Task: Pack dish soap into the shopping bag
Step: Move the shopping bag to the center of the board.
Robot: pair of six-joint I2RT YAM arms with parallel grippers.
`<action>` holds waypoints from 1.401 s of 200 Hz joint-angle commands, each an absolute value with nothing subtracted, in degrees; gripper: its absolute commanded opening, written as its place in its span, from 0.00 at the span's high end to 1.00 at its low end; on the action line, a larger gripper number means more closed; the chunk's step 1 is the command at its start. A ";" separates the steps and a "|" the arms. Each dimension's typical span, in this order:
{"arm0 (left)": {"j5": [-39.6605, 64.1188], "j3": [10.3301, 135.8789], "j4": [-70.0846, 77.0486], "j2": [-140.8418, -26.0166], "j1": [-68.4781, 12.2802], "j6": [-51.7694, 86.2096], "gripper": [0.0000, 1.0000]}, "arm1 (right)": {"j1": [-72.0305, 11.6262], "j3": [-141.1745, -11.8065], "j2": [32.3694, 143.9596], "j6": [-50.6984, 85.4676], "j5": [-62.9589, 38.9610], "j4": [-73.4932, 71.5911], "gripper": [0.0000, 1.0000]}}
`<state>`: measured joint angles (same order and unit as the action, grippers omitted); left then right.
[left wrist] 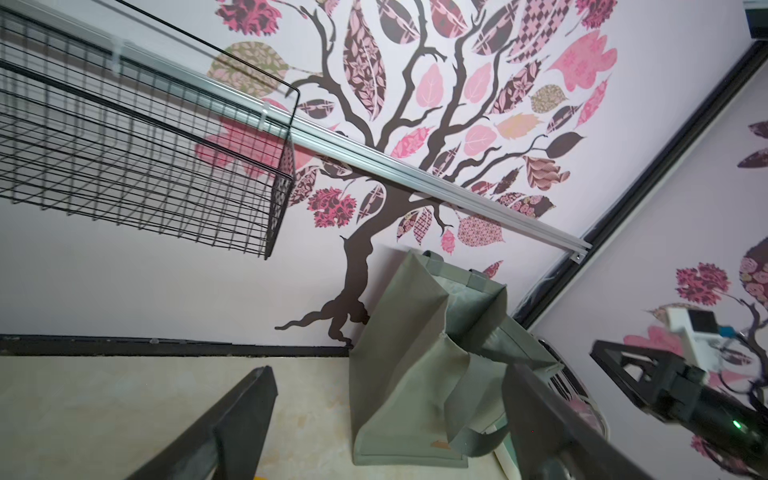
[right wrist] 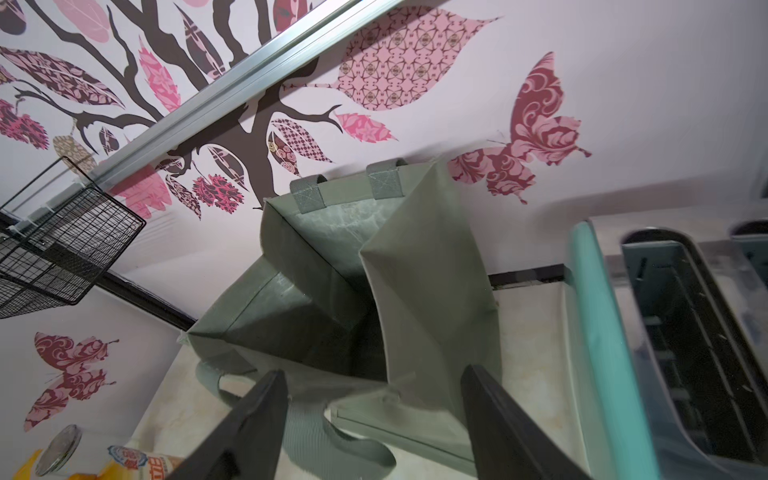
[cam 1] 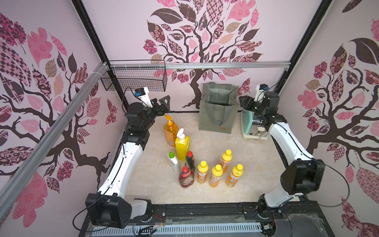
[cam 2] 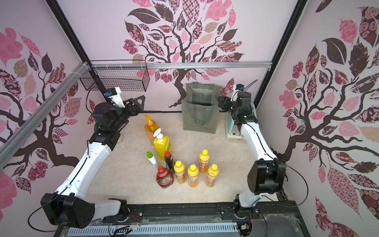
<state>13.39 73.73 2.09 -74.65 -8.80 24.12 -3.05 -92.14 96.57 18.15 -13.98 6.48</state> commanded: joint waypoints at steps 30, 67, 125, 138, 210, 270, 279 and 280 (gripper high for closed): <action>10.82 79.99 -12.59 -81.30 -14.56 12.51 0.09 | -6.32 -116.93 115.08 10.07 -8.12 25.42 0.30; 11.72 80.55 -12.01 -83.84 -16.83 13.26 0.10 | -8.24 -127.52 122.38 7.85 -5.32 32.89 0.43; 7.68 86.46 -22.11 -83.81 -22.45 12.18 0.13 | -9.35 -115.85 112.20 6.65 -7.38 34.18 0.91; 7.05 87.16 -23.43 -82.76 -24.10 11.94 0.13 | -9.32 -112.60 108.98 6.00 -8.91 35.01 0.92; 3.91 89.05 -28.61 -82.81 -30.11 13.74 0.21 | -9.35 -89.61 91.31 3.05 -12.76 33.47 0.98; -2.59 92.88 -32.92 -86.56 -35.81 13.25 0.23 | -9.35 -79.54 80.51 5.80 -11.70 35.19 0.66; -1.71 92.28 -32.01 -86.07 -35.86 13.84 0.23 | -9.37 -79.66 79.70 5.89 -11.69 35.80 0.61; -1.60 92.24 -31.91 -86.01 -35.86 13.91 0.23 | -9.34 -79.65 79.62 5.94 -11.69 35.83 0.61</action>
